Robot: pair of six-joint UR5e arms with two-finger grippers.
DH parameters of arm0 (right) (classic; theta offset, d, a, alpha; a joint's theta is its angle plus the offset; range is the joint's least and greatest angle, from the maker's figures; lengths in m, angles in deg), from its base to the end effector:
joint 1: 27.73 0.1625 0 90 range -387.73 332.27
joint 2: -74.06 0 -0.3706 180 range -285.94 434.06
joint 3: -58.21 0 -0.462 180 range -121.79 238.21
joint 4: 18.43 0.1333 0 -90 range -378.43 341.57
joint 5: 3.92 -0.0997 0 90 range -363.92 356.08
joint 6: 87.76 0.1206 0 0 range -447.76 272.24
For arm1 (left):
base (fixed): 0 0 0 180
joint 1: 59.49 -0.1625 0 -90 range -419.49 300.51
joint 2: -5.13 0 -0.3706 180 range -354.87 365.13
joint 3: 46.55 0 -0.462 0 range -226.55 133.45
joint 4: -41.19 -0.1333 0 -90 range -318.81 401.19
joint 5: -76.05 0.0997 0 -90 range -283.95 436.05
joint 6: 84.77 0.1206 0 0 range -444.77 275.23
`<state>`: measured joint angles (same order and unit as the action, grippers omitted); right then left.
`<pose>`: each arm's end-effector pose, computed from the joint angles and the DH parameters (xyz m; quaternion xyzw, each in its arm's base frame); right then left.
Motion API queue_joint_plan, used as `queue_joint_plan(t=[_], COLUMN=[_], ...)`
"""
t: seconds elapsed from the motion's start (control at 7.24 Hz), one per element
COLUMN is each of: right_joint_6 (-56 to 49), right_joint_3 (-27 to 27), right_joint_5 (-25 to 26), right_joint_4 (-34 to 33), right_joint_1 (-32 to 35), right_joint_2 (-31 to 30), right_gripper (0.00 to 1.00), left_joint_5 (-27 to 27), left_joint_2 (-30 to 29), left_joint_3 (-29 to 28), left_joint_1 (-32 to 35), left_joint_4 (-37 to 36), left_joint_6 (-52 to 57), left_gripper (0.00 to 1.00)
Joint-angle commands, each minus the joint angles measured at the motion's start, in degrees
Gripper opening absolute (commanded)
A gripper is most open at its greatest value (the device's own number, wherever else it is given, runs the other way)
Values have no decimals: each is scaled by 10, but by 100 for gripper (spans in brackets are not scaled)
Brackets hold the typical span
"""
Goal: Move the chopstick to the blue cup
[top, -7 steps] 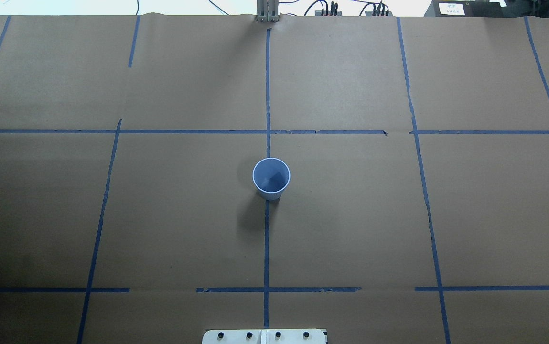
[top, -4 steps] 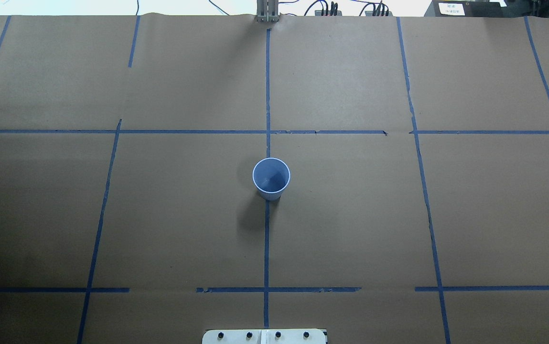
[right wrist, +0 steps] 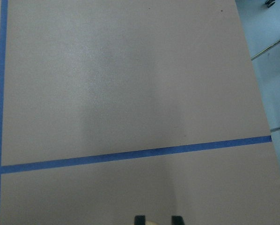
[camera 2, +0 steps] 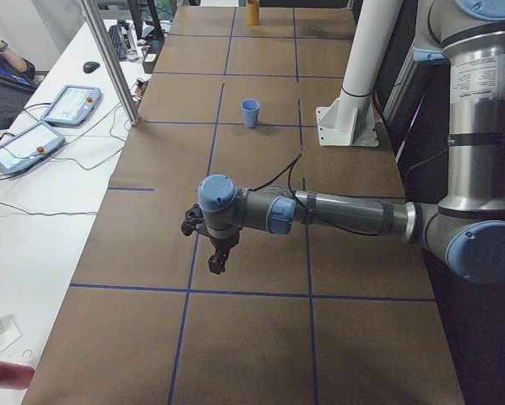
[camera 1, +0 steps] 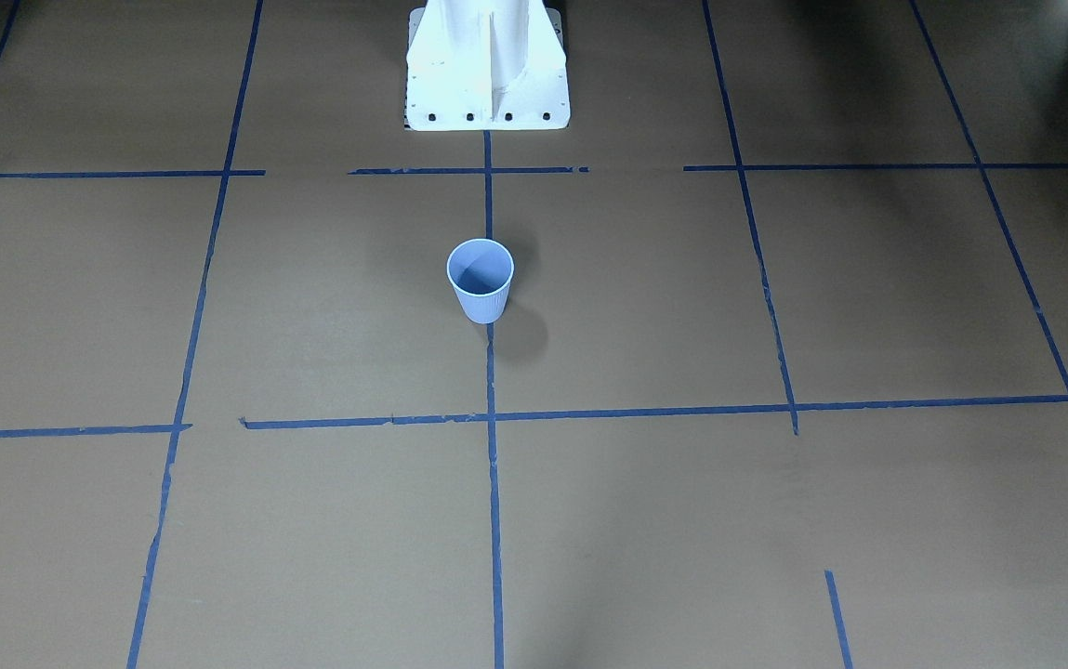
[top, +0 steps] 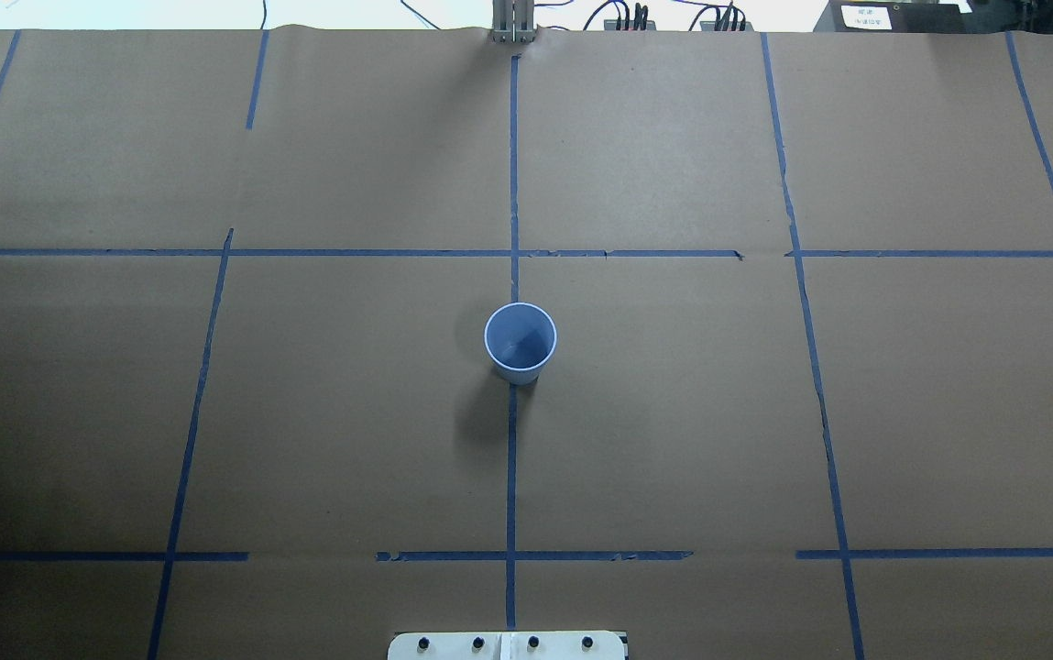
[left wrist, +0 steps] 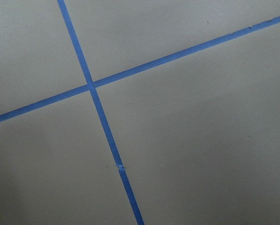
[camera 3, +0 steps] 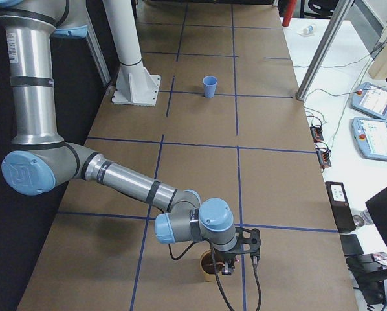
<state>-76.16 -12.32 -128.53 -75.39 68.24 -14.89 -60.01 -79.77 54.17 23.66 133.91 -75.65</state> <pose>0.1234 -0.5568 0.7499 0.1068 -0.3007 0.1072 0.9416 0.0180 -0.5393 0.5547 0.0746 0.3888 0.1557 0.9050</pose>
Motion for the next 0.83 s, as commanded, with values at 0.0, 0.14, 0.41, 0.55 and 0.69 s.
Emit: queue_joint_plan(t=[0.0, 0.14, 0.41, 0.55, 0.69], right_joint_6=[-3, -4, -5, -6, -6], right_joint_3=[-14, -37, -103, -125, -142], right_joint_5=[-4, -5, -5, -8, -19], right_joint_4=[1, 0, -7, -11, -42], right_joint_1=[18, 39, 79, 97, 105], right_joint_2=[3, 3, 4, 4, 7], right_gripper=[0, 0, 0, 0, 0], left_joint_5=[0, 0, 0, 0, 1], left_joint_2=[0, 0, 0, 3, 4], left_joint_3=[0, 0, 0, 1, 1], left_joint_1=[0, 0, 0, 0, 0], left_joint_4=[0, 0, 0, 0, 0], left_joint_6=[0, 0, 0, 1, 1], left_gripper=[100, 100, 100, 100, 100])
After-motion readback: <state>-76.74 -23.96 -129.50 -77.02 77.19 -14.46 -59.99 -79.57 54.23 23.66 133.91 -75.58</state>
